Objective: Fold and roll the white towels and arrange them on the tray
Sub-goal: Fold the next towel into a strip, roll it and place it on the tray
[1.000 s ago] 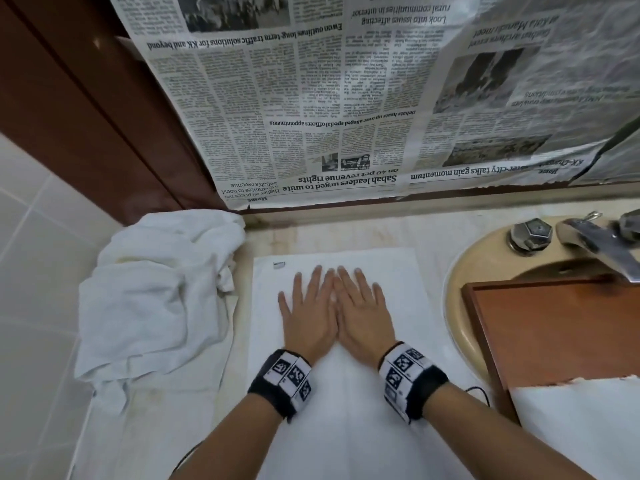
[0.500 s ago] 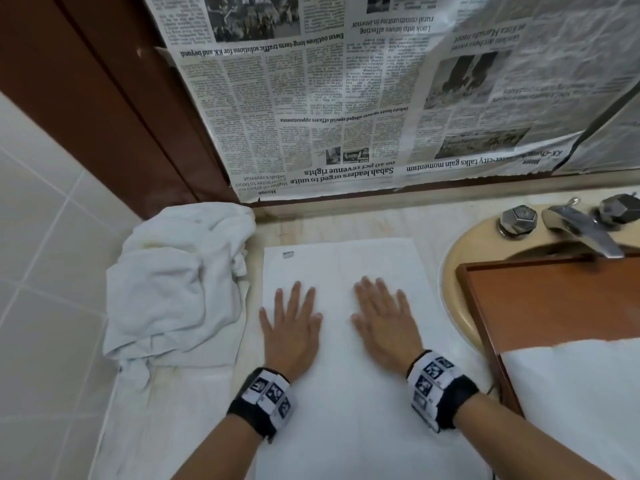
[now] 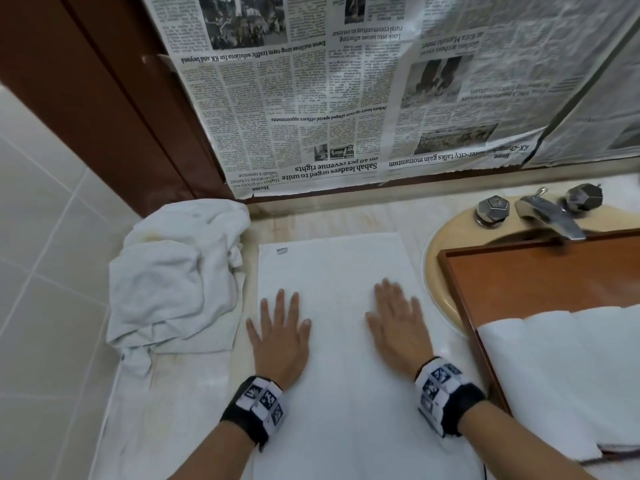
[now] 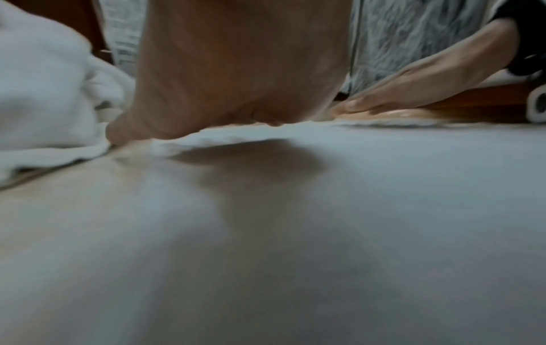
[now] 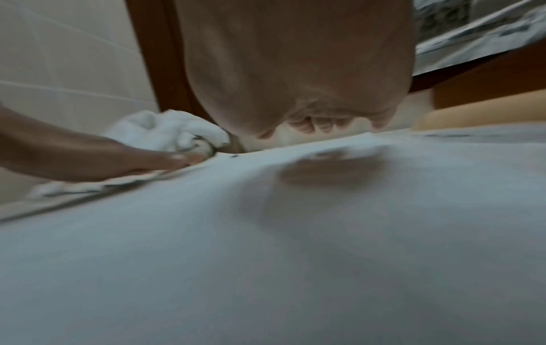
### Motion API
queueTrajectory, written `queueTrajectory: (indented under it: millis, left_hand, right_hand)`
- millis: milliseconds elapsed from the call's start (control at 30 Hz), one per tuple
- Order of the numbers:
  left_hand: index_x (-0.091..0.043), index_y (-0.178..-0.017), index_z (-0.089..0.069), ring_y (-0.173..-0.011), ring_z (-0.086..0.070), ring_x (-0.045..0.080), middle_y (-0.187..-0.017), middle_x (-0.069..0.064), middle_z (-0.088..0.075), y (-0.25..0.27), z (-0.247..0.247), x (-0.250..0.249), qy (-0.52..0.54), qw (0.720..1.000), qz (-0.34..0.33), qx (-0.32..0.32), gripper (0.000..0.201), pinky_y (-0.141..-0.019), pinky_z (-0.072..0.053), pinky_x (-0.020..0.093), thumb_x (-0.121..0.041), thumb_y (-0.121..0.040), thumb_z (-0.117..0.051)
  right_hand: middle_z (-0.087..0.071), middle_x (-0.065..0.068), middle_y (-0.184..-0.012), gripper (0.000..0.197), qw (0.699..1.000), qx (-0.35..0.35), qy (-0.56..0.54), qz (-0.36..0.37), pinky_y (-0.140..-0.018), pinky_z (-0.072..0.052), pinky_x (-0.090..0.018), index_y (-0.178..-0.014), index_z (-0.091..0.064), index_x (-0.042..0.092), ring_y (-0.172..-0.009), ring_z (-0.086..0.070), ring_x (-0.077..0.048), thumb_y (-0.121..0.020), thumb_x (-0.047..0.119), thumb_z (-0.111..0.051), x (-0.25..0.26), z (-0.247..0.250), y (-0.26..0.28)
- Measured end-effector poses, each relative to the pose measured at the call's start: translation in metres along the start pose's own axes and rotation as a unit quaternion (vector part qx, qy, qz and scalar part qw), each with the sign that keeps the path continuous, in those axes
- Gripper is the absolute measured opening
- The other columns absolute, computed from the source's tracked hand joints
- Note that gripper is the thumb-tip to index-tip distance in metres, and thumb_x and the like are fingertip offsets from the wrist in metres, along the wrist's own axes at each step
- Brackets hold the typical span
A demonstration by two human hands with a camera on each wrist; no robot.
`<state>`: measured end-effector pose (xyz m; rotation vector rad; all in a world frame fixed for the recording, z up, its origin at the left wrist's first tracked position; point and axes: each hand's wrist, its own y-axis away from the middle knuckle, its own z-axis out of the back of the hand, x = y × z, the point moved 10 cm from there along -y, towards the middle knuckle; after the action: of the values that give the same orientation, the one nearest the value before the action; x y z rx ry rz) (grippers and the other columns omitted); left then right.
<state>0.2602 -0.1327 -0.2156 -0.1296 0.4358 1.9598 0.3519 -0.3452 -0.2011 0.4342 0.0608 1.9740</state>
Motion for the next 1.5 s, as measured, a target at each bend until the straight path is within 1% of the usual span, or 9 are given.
queueTrajectory:
  millis: [67,200,567,833,933,1033,1133,1300,1500]
  left_hand:
    - [-0.044,-0.155,0.013,-0.150,0.024,0.017,-0.160,-0.018,0.026,0.015,-0.011,-0.028,-0.009,0.999,-0.043,0.006,0.063,-0.120,0.011,0.054,-0.061,-0.094,0.006]
    - [-0.044,-0.156,0.007,-0.152,0.018,0.017,-0.163,-0.015,0.019,0.025,-0.025,-0.028,-0.035,0.998,-0.049,0.001,0.065,-0.120,0.011,0.048,-0.063,-0.094,0.005]
    - [-0.041,-0.154,0.016,-0.146,0.030,0.015,-0.162,-0.009,0.026,0.016,-0.024,-0.021,-0.021,0.999,-0.024,0.010,0.070,-0.121,0.015,0.042,-0.063,-0.088,0.012]
    - [-0.040,-0.156,0.012,-0.150,0.023,0.018,-0.164,-0.008,0.023,-0.010,-0.012,-0.025,-0.026,0.999,-0.018,0.031,0.079,-0.123,0.011,0.042,-0.066,-0.081,0.015]
    - [-0.033,-0.159,-0.009,-0.154,0.008,0.023,-0.167,-0.003,0.006,-0.014,-0.003,-0.029,-0.014,0.999,-0.011,0.028,0.083,-0.123,0.003,0.045,-0.065,-0.083,0.003]
    - [-0.023,-0.150,-0.037,-0.149,-0.020,0.027,-0.163,0.002,-0.021,-0.025,0.016,-0.048,0.014,0.999,-0.032,-0.004,0.068,-0.120,-0.016,0.048,-0.052,-0.089,-0.025]
    - [-0.019,-0.144,-0.048,-0.132,-0.045,0.029,-0.150,0.004,-0.043,-0.049,0.032,-0.088,0.056,0.993,-0.103,-0.029,0.053,-0.107,-0.038,0.044,-0.041,-0.095,-0.042]
    - [-0.027,-0.144,-0.050,-0.123,-0.047,0.028,-0.137,0.005,-0.050,-0.094,0.021,-0.183,0.068,0.970,-0.232,0.022,0.042,-0.098,-0.041,0.040,-0.028,-0.102,-0.048]
    - [-0.039,-0.137,-0.057,-0.116,-0.047,0.026,-0.126,0.001,-0.053,-0.136,-0.001,-0.241,0.014,0.961,-0.268,0.074,0.040,-0.092,-0.040,0.040,-0.022,-0.102,-0.047]
  right_hand:
    - [0.019,0.009,-0.160,0.074,0.998,0.029,-0.003,0.059,-0.119,0.013,-0.043,-0.156,0.007,0.025,-0.147,0.020,-0.013,-0.090,0.057,0.010,0.029,-0.017,0.018]
    - [0.024,0.014,-0.159,0.072,0.997,0.043,0.026,0.054,-0.118,0.015,-0.043,-0.156,0.011,0.031,-0.149,0.020,-0.014,-0.090,0.058,0.010,0.022,-0.034,0.021]
    - [0.024,0.001,-0.161,0.088,0.997,0.049,0.025,-0.052,-0.120,0.010,-0.041,-0.155,0.014,0.014,-0.150,0.017,-0.014,-0.078,0.056,0.023,-0.038,-0.016,0.013]
    - [0.021,0.001,-0.163,0.066,0.998,0.047,0.014,-0.045,-0.121,0.008,-0.042,-0.157,0.009,0.015,-0.150,0.016,-0.013,-0.102,0.049,-0.005,-0.037,-0.004,-0.016]
    - [0.011,-0.002,-0.165,0.064,0.998,0.044,-0.010,-0.032,-0.122,0.002,-0.042,-0.157,-0.001,0.012,-0.152,0.008,-0.016,-0.105,0.043,-0.022,-0.036,0.004,-0.018]
    - [-0.023,-0.017,-0.159,0.060,0.996,-0.038,-0.069,-0.050,-0.120,-0.022,-0.043,-0.150,-0.028,0.001,-0.148,-0.021,-0.031,-0.099,0.027,-0.047,-0.044,0.029,-0.008]
    - [-0.054,-0.021,-0.125,0.042,0.985,-0.112,-0.078,-0.107,-0.093,-0.046,-0.041,-0.127,-0.052,-0.004,-0.114,-0.054,-0.037,-0.086,0.004,-0.060,-0.063,0.045,0.010]
    - [-0.051,-0.012,-0.122,0.022,0.978,-0.076,-0.088,-0.174,-0.080,-0.047,-0.032,-0.115,-0.056,0.003,-0.107,-0.055,-0.027,-0.098,0.018,-0.052,-0.087,0.036,0.016]
    - [-0.057,-0.012,-0.111,0.015,0.970,-0.096,-0.123,-0.184,-0.078,-0.049,-0.038,-0.104,-0.059,0.003,-0.103,-0.057,-0.030,-0.095,0.015,-0.058,-0.089,0.034,0.012]
